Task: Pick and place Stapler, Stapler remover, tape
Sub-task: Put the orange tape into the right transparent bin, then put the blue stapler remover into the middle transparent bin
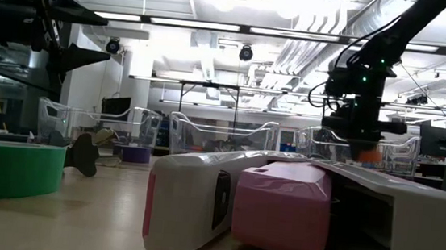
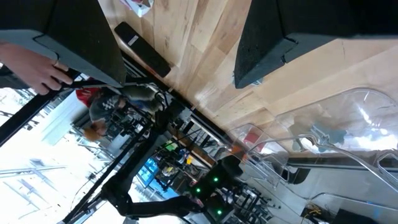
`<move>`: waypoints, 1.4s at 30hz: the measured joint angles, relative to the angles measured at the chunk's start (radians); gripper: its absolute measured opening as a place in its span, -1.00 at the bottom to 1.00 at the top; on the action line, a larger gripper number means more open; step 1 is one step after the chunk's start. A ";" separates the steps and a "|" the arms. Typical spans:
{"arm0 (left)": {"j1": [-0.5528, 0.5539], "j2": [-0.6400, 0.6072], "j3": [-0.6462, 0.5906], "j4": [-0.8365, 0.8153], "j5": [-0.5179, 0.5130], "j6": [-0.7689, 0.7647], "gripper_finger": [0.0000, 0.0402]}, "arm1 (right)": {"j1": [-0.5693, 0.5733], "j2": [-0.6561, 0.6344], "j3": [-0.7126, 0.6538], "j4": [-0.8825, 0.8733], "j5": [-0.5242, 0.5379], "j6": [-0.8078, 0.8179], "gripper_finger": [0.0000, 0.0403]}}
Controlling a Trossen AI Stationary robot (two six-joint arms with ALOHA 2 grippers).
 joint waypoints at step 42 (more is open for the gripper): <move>0.000 0.000 0.000 0.000 0.000 0.000 0.47 | 0.027 -0.079 0.042 -0.009 -0.053 -0.008 -0.03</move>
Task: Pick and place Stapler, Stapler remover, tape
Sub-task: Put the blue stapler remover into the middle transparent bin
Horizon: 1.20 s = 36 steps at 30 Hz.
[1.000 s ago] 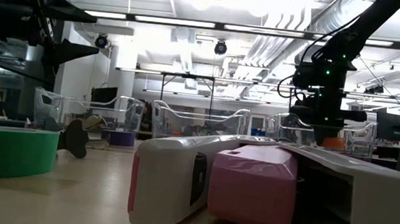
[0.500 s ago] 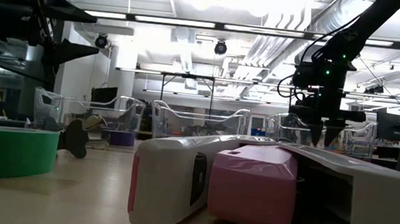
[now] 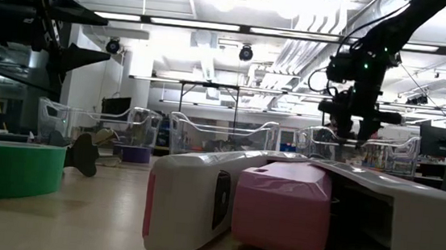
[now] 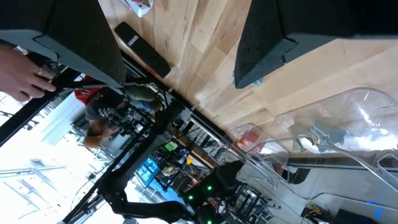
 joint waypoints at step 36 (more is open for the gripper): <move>0.000 0.000 0.000 0.000 0.000 0.000 0.47 | 0.546 -0.057 0.116 0.065 -0.204 -0.554 -0.08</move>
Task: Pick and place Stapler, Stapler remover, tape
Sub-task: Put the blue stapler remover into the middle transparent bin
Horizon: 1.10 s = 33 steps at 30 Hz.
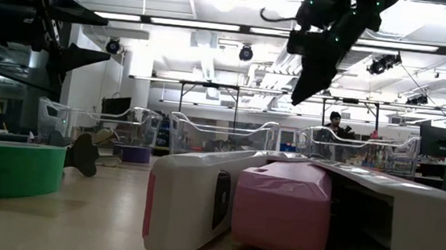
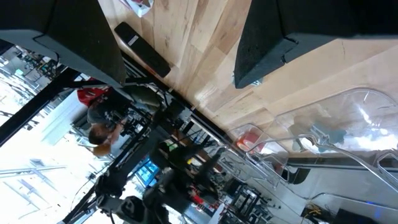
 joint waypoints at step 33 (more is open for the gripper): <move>0.000 0.000 0.000 0.000 0.000 0.000 0.47 | 0.175 0.251 0.124 0.061 0.024 0.767 -0.09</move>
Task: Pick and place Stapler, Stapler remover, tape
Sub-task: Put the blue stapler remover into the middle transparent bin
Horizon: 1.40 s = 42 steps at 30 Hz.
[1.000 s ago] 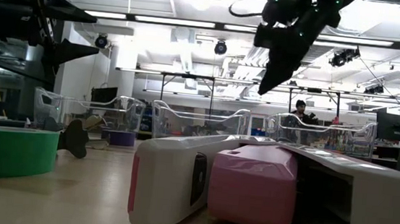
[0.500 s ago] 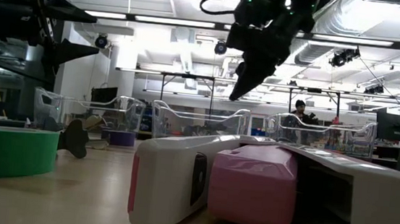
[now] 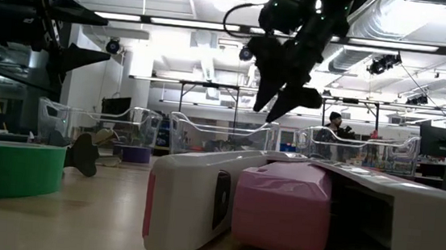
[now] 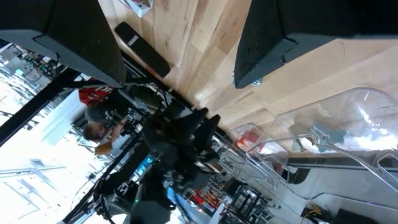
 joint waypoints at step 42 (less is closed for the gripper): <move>0.000 0.000 0.000 0.000 -0.001 0.000 0.47 | 0.037 0.276 0.071 0.167 0.177 0.448 0.55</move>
